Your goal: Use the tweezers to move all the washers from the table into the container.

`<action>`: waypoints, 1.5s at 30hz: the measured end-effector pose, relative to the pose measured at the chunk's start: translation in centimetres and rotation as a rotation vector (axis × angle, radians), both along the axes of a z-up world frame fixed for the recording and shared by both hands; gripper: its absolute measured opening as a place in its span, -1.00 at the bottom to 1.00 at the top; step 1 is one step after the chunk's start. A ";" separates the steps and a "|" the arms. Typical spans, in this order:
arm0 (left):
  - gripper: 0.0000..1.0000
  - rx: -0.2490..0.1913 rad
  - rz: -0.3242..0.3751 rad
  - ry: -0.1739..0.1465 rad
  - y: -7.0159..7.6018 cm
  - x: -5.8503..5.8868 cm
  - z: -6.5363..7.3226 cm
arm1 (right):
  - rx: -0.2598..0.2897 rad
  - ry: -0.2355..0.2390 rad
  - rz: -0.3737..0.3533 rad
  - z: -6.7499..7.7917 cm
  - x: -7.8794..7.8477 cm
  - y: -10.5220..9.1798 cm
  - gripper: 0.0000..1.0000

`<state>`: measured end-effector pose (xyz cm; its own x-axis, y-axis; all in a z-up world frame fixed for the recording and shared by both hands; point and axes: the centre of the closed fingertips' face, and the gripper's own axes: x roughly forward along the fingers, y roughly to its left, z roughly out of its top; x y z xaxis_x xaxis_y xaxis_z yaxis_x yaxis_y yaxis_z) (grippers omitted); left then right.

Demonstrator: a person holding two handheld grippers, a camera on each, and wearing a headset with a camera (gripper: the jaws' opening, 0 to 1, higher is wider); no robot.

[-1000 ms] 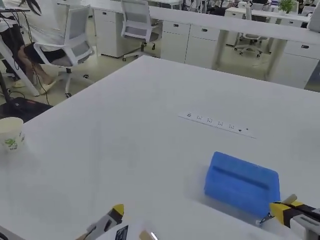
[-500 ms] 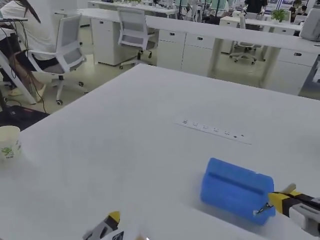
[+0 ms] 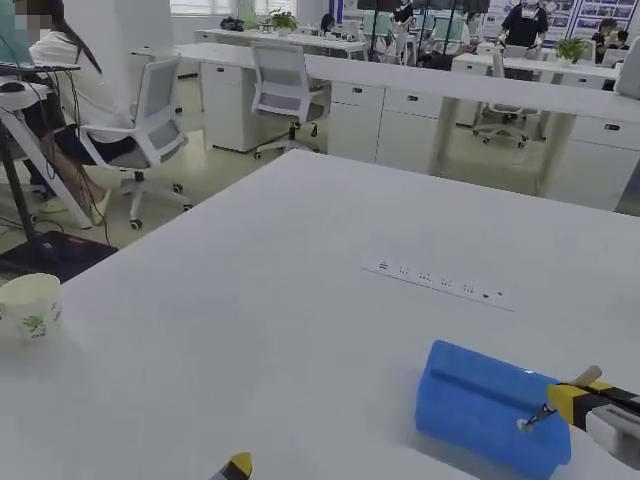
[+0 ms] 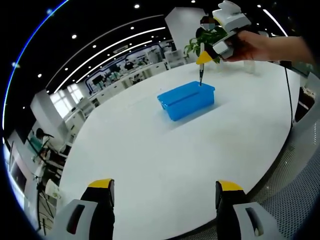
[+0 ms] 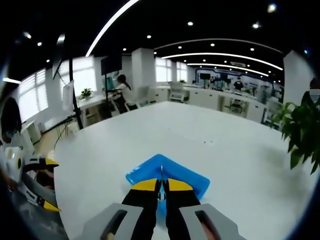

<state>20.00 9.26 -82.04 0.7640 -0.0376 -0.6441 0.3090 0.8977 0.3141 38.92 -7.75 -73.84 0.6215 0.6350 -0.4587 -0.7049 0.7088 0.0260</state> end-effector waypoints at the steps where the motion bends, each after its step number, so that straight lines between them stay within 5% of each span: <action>1: 0.70 0.000 0.002 0.001 0.0 0.0 0.0 | -0.001 0.000 -0.002 -0.1 0.2 0.0 -0.98; 18: 0.50 -0.011 0.005 0.033 -0.1 -0.2 -0.4 | -0.084 0.069 -0.035 -4.7 2.3 0.1 -0.98; 36: 0.40 -0.015 0.001 0.039 -0.2 -0.4 -0.5 | -0.159 0.085 -0.009 -7.5 2.7 0.1 -0.97; 45: 0.41 -0.014 -0.006 0.041 -0.4 -0.5 -0.5 | -0.137 0.087 -0.024 -7.8 2.6 0.6 -0.97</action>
